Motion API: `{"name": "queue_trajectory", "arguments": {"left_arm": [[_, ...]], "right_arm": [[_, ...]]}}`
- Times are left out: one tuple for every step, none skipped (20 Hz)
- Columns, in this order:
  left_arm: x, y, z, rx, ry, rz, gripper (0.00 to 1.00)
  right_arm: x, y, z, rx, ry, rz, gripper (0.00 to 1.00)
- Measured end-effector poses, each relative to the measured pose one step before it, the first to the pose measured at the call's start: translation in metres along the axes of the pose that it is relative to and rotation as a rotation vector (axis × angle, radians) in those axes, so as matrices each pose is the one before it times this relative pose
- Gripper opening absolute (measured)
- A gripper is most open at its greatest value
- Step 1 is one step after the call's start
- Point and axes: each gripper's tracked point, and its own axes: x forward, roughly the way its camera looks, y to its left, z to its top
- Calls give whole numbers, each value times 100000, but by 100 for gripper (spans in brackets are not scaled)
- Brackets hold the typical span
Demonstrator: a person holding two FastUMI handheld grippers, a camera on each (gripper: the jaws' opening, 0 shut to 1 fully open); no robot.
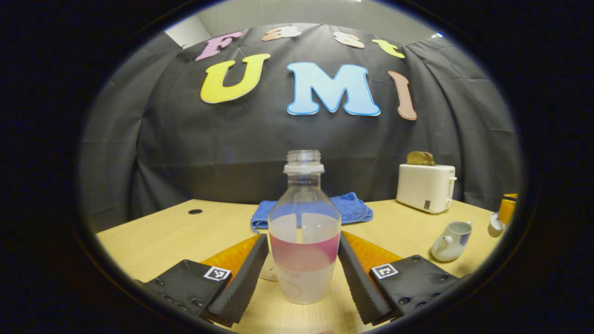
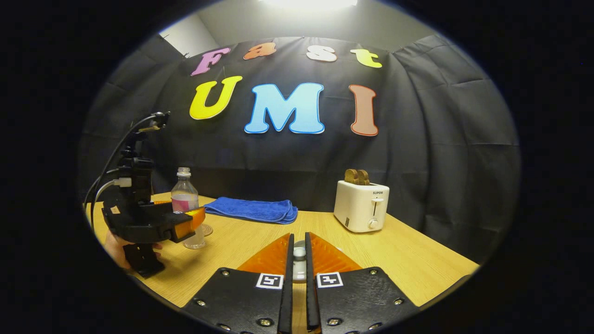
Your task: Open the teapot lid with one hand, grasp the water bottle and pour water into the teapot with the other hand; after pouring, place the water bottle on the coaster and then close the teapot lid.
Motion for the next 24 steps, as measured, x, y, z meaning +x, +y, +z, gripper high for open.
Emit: {"name": "queue_trajectory", "arguments": {"left_arm": [[101,-176,-38,-1570,-221,-924,99],[-65,-72,-2,-281,181,-250,95],[-127,-141,-15,254,616,-533,92],[-287,-348,172,89,1128,-1270,88],[-354,-586,-114,1806,772,-924,87],[-48,-307,61,1353,229,-223,87],[-91,-406,63,1220,391,-793,87],[-61,-532,58,1299,305,-1280,87],[16,-726,100,2339,654,-1764,87],[-154,-643,46,3826,548,-1270,87],[-144,-864,177,6216,797,-1395,87],[-56,-523,200,4349,15,-974,87],[26,-741,219,5042,341,-1135,87],[-196,-425,81,3722,469,-171,87],[37,-288,162,3180,166,268,87],[-113,-613,293,4334,-33,-31,85],[55,-389,264,3916,-363,-125,85],[-2,-373,233,3651,-277,-28,85],[80,-231,177,4385,131,171,85],[339,-586,61,8556,1371,432,85],[181,-358,74,4293,566,8,85],[147,-384,213,4369,272,-154,85],[104,-417,203,6230,336,-235,85],[114,-368,423,4935,-146,44,85]], "right_arm": [[-342,73,-38,216,147,265,12],[-583,191,-174,821,501,908,12],[-783,161,-161,1109,341,1095,12],[-1251,232,-99,1188,219,1114,12],[-1569,5,-8,571,164,319,12],[-626,-46,-138,-284,89,-213,12],[-710,-17,-101,-372,299,2,12],[-718,59,-171,202,369,381,12],[-671,70,-100,797,199,447,12],[-653,-25,-106,447,-30,-5,12],[-815,-46,-118,263,-9,-44,12],[-502,-10,-66,343,74,57,12],[-561,89,-108,388,-15,253,12],[-247,-25,-264,-125,500,17,12],[-269,-25,-125,-19,436,100,12],[-591,-43,-310,768,169,379,12],[-295,-57,-175,96,25,-63,12],[-268,-107,-240,-45,-174,-474,12],[-274,-203,-255,206,369,-725,12],[-225,-202,-574,1533,785,-423,12],[-212,-37,-219,1050,643,78,12],[-172,-19,-252,535,395,-58,12],[-194,-100,-175,168,278,-67,12],[-230,-105,157,120,-574,-241,12]]}}
